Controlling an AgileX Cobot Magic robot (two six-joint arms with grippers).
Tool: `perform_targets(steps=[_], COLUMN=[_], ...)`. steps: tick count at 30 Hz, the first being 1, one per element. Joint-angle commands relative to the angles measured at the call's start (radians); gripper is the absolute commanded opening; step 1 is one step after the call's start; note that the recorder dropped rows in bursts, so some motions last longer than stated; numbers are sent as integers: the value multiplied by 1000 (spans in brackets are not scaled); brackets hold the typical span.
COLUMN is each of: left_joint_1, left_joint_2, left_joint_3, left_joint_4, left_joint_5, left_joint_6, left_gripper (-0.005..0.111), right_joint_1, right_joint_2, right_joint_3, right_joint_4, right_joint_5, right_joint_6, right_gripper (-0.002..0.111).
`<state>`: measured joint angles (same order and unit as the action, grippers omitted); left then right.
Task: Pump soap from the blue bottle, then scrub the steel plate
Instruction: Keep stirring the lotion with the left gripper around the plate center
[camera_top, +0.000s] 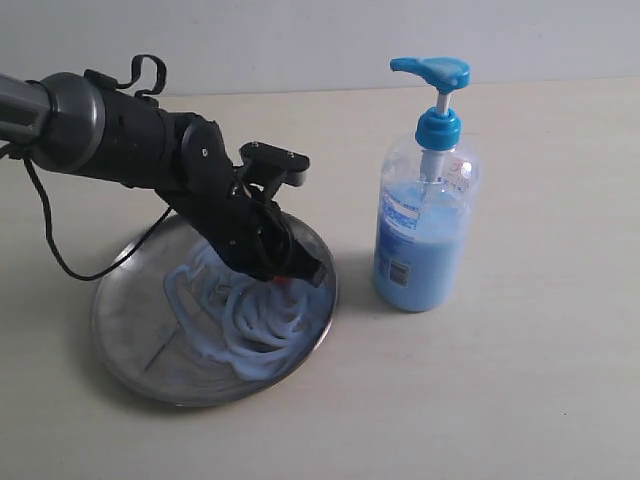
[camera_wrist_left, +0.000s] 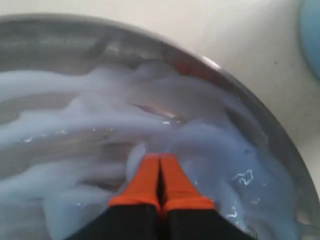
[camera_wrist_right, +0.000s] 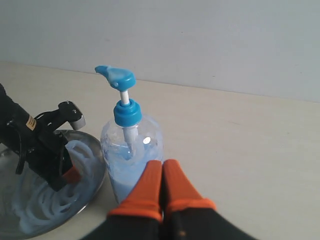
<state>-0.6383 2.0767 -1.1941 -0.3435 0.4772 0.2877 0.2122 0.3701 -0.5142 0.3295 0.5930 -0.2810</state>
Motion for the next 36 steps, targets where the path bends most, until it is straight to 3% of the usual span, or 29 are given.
perform_targets(steps=[1, 6, 13, 25, 36], left_joint_1=[2, 0, 0, 0, 0], left_joint_2=[28, 28, 28, 30, 62], left_joint_3=[-1, -77, -100, -100, -100], left_joint_4=[21, -40, -256, -234, -198], left_joint_5=[190, 312, 259, 82, 76], left_joint_6=[0, 24, 136, 136, 124], left_gripper=[0, 0, 0, 0, 0], right_joint_1=[-2, -2, -2, -2, -2], right_joint_2=[-5, -5, -5, -5, -5], right_joint_3=[9, 9, 9, 9, 9], right_joint_4=[7, 7, 7, 7, 7], right_joint_5=[-12, -12, -12, -12, -12], right_joint_6=[-8, -8, -8, -8, -8], right_gripper=[0, 0, 0, 0, 0])
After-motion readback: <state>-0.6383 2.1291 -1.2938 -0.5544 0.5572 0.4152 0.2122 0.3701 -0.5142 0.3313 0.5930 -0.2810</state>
